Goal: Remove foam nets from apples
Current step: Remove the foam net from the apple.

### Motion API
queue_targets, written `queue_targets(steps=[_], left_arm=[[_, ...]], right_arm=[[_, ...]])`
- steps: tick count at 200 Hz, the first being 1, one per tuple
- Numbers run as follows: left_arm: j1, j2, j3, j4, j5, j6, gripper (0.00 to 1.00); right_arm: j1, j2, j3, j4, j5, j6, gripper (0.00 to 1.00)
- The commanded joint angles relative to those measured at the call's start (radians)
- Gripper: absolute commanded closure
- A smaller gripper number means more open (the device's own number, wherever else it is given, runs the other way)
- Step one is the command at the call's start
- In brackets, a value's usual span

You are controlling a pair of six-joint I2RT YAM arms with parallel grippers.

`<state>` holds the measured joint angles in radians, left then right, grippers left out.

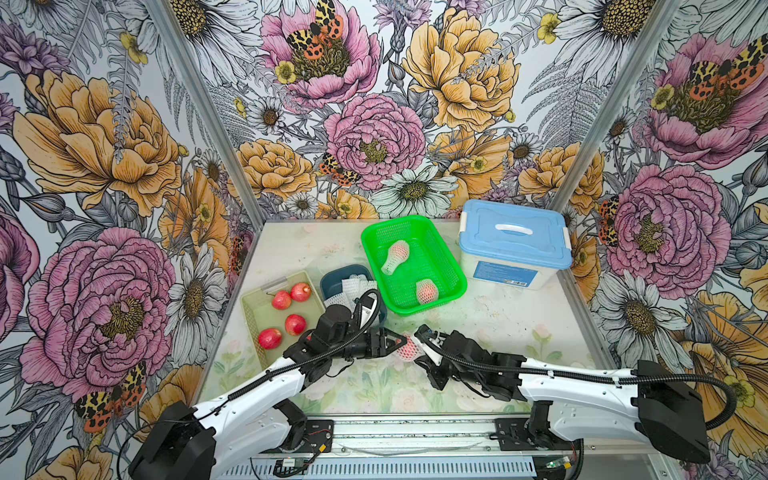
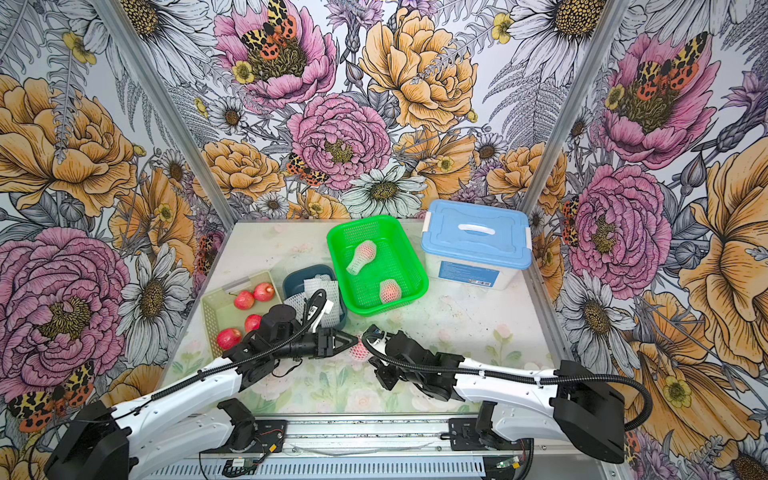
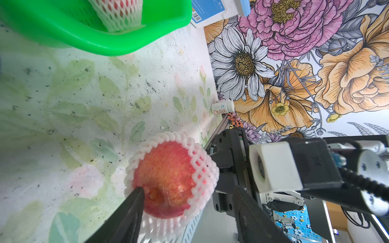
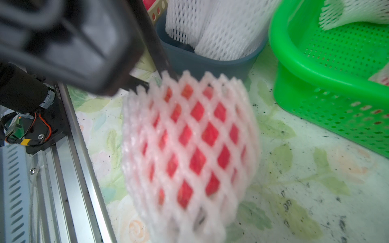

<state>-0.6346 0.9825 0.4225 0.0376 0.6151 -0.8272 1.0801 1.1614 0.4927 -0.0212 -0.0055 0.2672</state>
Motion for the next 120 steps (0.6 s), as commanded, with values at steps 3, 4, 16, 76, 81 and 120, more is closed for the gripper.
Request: queue_targets(steps=[3,4,16,76,81,120], left_arm=[[0.052,-0.028,-0.019,-0.004,0.015,0.016,0.45],[0.055,-0.028,-0.02,-0.005,0.016,0.015,0.46],[0.08,-0.03,-0.032,0.001,0.028,0.009,0.56],[0.088,-0.022,-0.034,0.013,0.061,0.011,0.68],[0.084,-0.02,-0.034,0.014,0.061,0.012,0.68],[0.052,0.005,-0.027,0.03,0.064,0.013,0.69]], right_arm=[[-0.006,-0.02,0.03,0.009,-0.011,-0.014,1.0],[-0.006,-0.021,0.03,0.008,-0.01,-0.014,1.0],[-0.006,-0.026,0.031,0.006,-0.01,-0.014,1.0],[-0.006,-0.031,0.043,0.006,-0.022,-0.017,1.0],[-0.006,-0.029,0.046,0.006,-0.023,-0.018,1.0],[-0.006,-0.03,0.058,0.006,-0.026,-0.019,1.0]])
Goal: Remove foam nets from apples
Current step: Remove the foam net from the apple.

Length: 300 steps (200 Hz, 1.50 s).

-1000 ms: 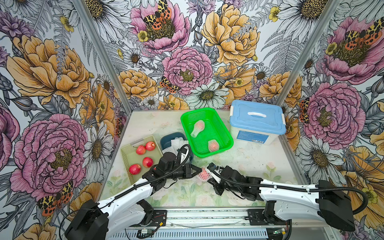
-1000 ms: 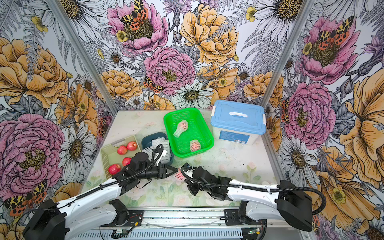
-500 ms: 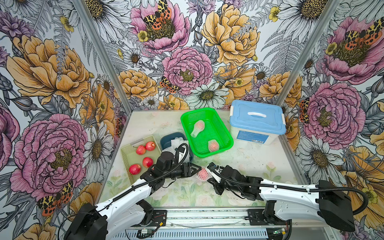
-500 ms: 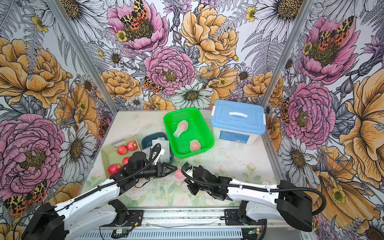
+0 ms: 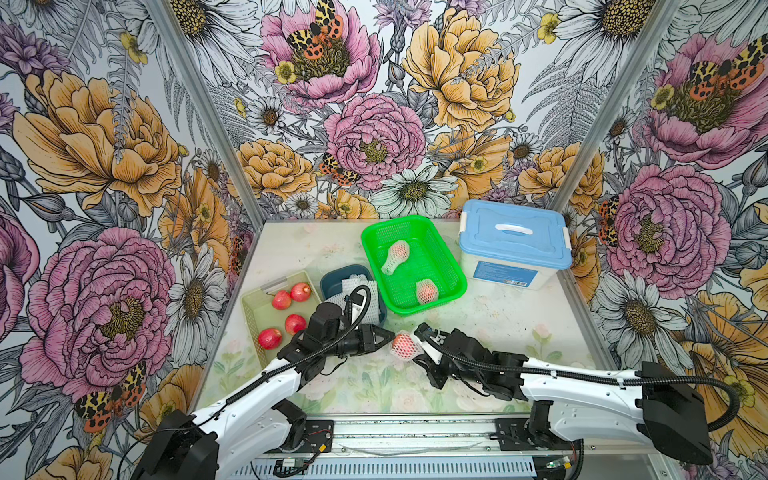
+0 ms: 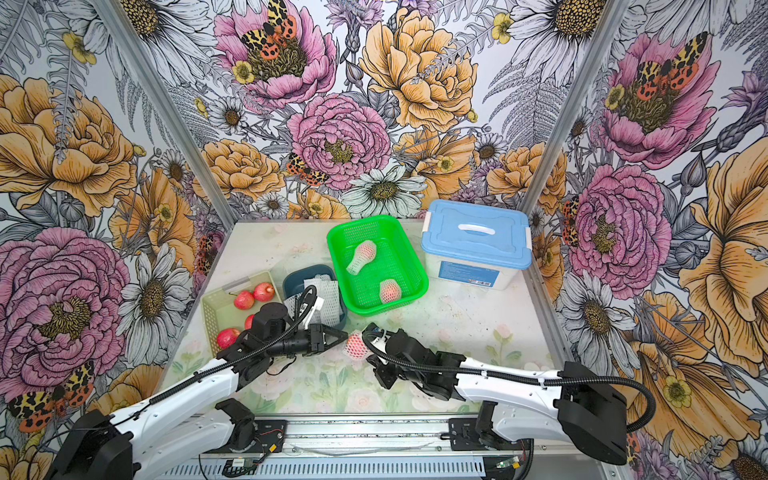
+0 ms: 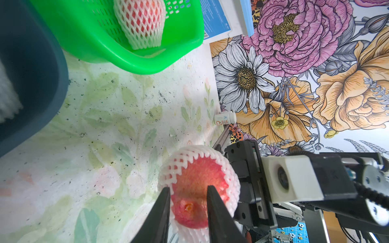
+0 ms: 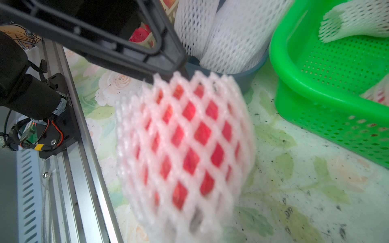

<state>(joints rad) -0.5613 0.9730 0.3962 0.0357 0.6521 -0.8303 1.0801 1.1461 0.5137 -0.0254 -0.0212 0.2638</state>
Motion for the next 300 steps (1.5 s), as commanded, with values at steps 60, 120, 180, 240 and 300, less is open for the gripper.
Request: queue_targets(steps=[60,120,180,240,300], left_arm=[[-0.052,0.037,0.02,0.049,0.046,0.018,0.66],[-0.1,0.096,0.038,0.059,0.06,0.033,0.58],[-0.117,0.124,0.055,0.063,0.079,0.039,0.52],[-0.13,0.154,0.067,0.063,0.092,0.049,0.46],[-0.141,0.177,0.085,0.063,0.098,0.059,0.36]], right_arm=[[-0.006,-0.003,0.04,0.012,-0.006,-0.016,1.0],[-0.008,0.013,0.051,0.024,0.002,-0.022,1.0],[-0.016,0.02,0.048,0.032,0.019,-0.027,1.0],[-0.029,0.027,0.058,0.052,0.015,-0.041,1.0],[-0.032,0.039,0.081,0.08,-0.01,-0.047,1.0]])
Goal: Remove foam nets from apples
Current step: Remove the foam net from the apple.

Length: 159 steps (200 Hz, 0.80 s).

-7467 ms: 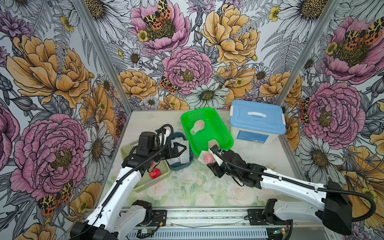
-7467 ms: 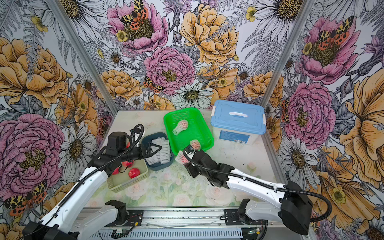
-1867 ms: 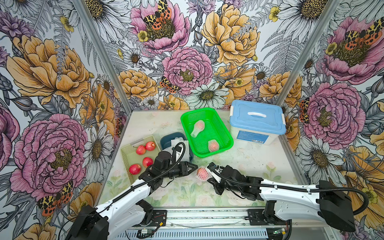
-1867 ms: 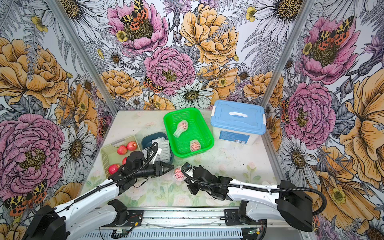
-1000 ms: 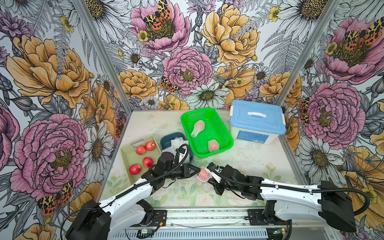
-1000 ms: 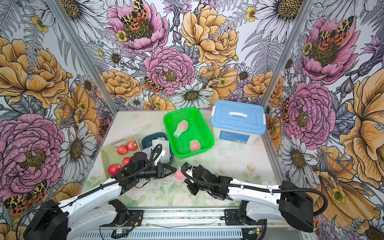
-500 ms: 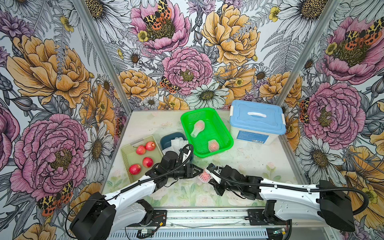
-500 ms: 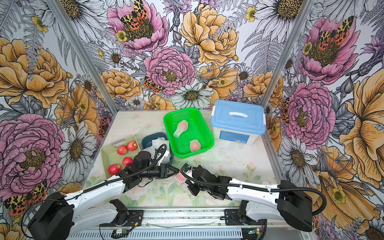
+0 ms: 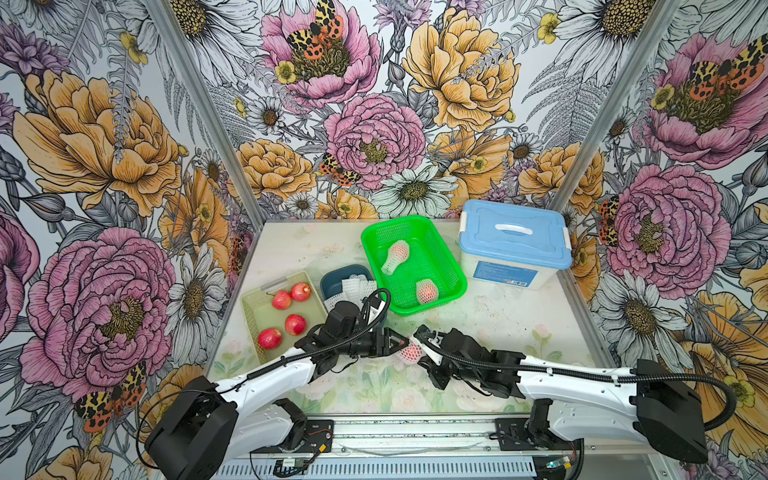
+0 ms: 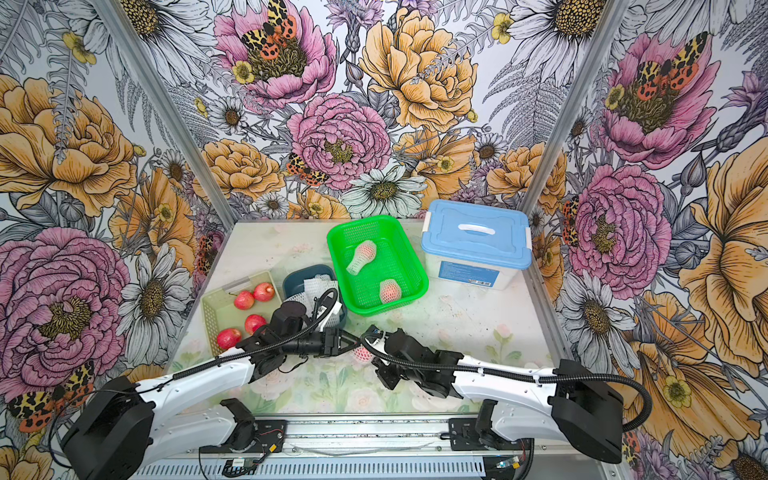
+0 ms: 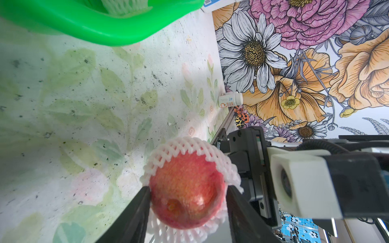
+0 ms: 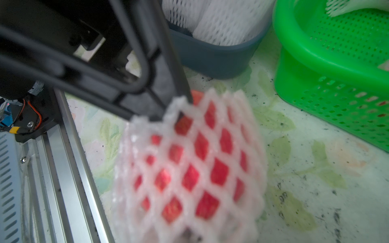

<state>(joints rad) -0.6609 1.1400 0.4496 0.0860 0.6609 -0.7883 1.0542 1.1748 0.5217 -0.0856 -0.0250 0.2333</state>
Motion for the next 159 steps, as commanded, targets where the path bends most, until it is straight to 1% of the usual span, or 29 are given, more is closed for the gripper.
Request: queue_targets(steps=[1,27,84,96,119,159], left_arm=[[-0.041,0.011,0.031,0.012,0.089,0.017,0.35],[-0.046,0.015,0.036,0.012,0.094,0.018,0.31],[-0.045,0.014,0.047,0.005,0.099,0.024,0.3],[-0.045,0.012,0.052,0.003,0.097,0.028,0.31],[-0.044,0.005,0.064,-0.021,0.089,0.044,0.39],[-0.005,-0.037,0.065,-0.054,0.072,0.058,0.41]], right_arm=[[-0.006,0.011,0.073,0.142,-0.006,-0.016,1.0],[-0.008,0.021,0.078,0.162,-0.014,-0.017,1.0],[-0.01,0.045,0.095,0.193,-0.015,-0.024,1.0],[-0.011,0.055,0.103,0.195,-0.016,-0.028,1.0],[-0.011,0.066,0.106,0.195,-0.022,-0.028,1.0],[-0.017,0.051,0.084,0.195,-0.018,-0.023,1.0]])
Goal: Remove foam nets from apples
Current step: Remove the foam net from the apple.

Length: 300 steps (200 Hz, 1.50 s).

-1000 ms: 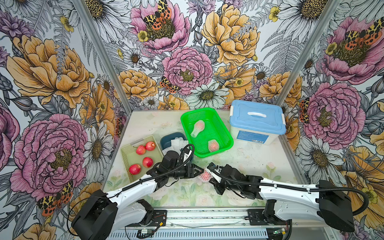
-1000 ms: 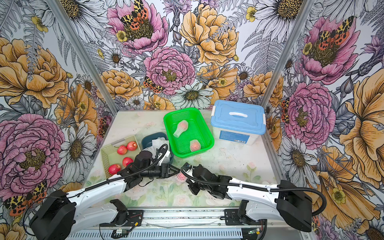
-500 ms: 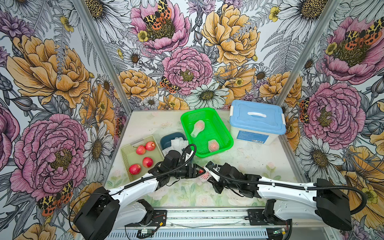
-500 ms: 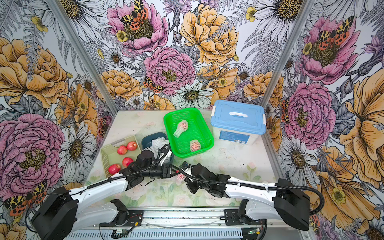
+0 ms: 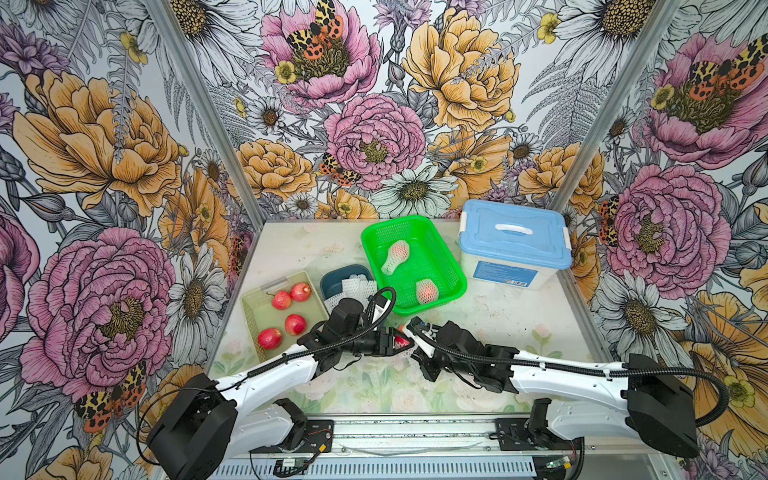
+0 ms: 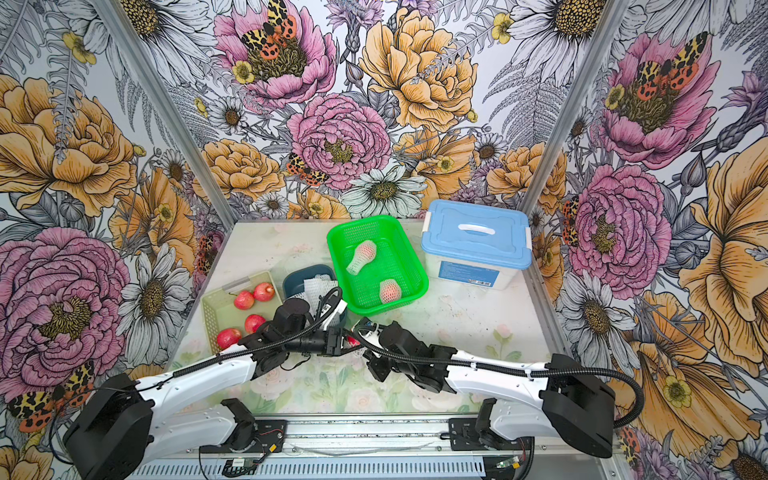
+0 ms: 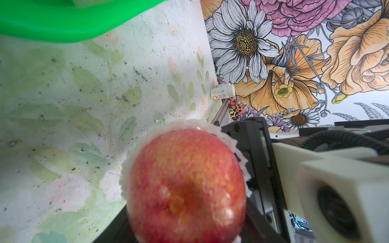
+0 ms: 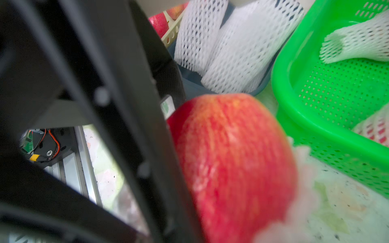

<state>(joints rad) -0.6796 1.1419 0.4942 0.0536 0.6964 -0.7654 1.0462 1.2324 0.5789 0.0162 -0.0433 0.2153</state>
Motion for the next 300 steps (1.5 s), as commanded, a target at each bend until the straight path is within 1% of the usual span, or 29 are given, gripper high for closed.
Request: queue_targets(steps=[1,20,47,54,101,120,166,199,251,300], left_arm=[[0.015,-0.04,0.02,-0.023,0.036,0.035,0.41],[0.045,-0.063,0.015,-0.034,0.032,0.036,0.38],[0.07,-0.087,0.014,-0.055,0.022,0.045,0.29],[0.07,-0.088,0.016,-0.062,0.019,0.049,0.28],[0.082,-0.101,0.015,-0.077,0.007,0.051,0.28],[0.095,-0.12,0.011,-0.078,0.002,0.048,0.3],[0.113,-0.133,0.013,-0.09,0.0,0.051,0.31],[0.126,-0.157,0.015,-0.123,-0.024,0.06,0.29],[0.174,-0.211,0.01,-0.159,-0.043,0.064,0.27],[0.183,-0.22,0.014,-0.173,-0.05,0.069,0.27]], right_arm=[[-0.009,-0.008,0.026,0.092,0.0,-0.004,1.0],[-0.011,-0.016,0.019,0.09,0.001,-0.002,1.0],[-0.011,-0.02,0.015,0.083,-0.011,-0.002,1.0],[-0.011,-0.019,0.016,0.079,-0.012,-0.003,1.0],[-0.011,-0.026,0.011,0.066,-0.02,-0.004,1.0],[-0.011,-0.035,0.005,0.059,-0.02,-0.004,1.0],[-0.011,-0.052,-0.008,0.048,-0.018,0.001,1.0],[-0.011,-0.062,-0.019,0.043,-0.016,0.001,1.0],[-0.011,-0.072,-0.024,0.036,-0.015,0.003,1.0],[-0.011,-0.077,-0.028,0.037,-0.015,0.003,1.0]])
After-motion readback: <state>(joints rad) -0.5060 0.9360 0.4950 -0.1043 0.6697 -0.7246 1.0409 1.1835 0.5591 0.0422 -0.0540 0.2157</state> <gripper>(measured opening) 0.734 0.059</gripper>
